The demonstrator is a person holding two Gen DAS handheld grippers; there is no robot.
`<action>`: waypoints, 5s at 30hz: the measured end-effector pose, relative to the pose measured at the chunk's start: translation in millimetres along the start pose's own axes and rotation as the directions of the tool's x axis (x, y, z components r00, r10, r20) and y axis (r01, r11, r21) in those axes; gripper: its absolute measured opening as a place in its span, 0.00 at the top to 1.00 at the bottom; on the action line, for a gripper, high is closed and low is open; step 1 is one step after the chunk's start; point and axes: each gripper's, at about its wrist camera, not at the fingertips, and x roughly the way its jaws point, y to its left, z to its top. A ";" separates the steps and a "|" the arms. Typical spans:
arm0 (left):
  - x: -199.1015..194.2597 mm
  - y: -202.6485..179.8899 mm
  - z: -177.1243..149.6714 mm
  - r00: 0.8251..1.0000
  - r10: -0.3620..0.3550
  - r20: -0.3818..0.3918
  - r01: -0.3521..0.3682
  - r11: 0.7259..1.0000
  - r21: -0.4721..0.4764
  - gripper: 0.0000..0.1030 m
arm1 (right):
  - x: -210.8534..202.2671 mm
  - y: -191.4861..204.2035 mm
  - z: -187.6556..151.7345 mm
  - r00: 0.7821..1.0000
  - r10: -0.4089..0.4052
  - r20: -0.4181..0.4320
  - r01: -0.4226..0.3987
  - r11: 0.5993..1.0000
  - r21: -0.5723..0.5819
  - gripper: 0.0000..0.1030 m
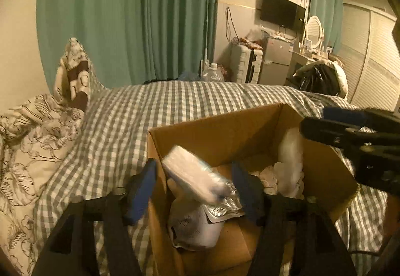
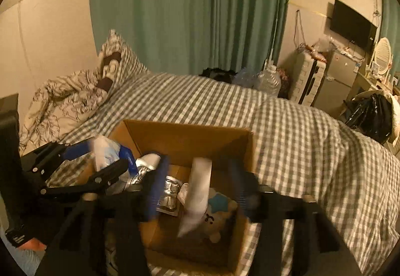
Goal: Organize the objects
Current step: 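Drop the tissue pack and white tube into the box with both tools, then grasp the floss pick jar with the right tool while the left tool grasps the grey clip, then lower the grey clip and floss jar into the box and open both tools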
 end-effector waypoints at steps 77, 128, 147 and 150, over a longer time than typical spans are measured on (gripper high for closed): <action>-40.7 -32.6 -129.5 0.956 0.009 -0.294 0.018 0.996 0.090 0.08 | -55.4 10.1 -157.7 0.974 -0.045 -0.222 0.068 0.993 0.097 0.40; -175.7 -45.5 -58.5 0.999 -0.038 -0.027 0.040 0.998 0.057 0.91 | -184.4 36.1 -139.3 1.000 -0.010 0.015 0.009 0.998 0.064 0.40; -194.6 -55.9 39.9 0.988 -0.057 0.141 0.046 0.996 0.082 0.90 | -211.1 22.7 -37.4 0.974 0.019 0.227 -0.024 1.000 0.018 0.40; -176.9 -56.1 53.9 0.989 -0.061 0.133 0.050 0.995 0.087 0.90 | -196.7 15.9 -20.0 0.974 0.011 0.228 -0.015 1.000 0.017 0.40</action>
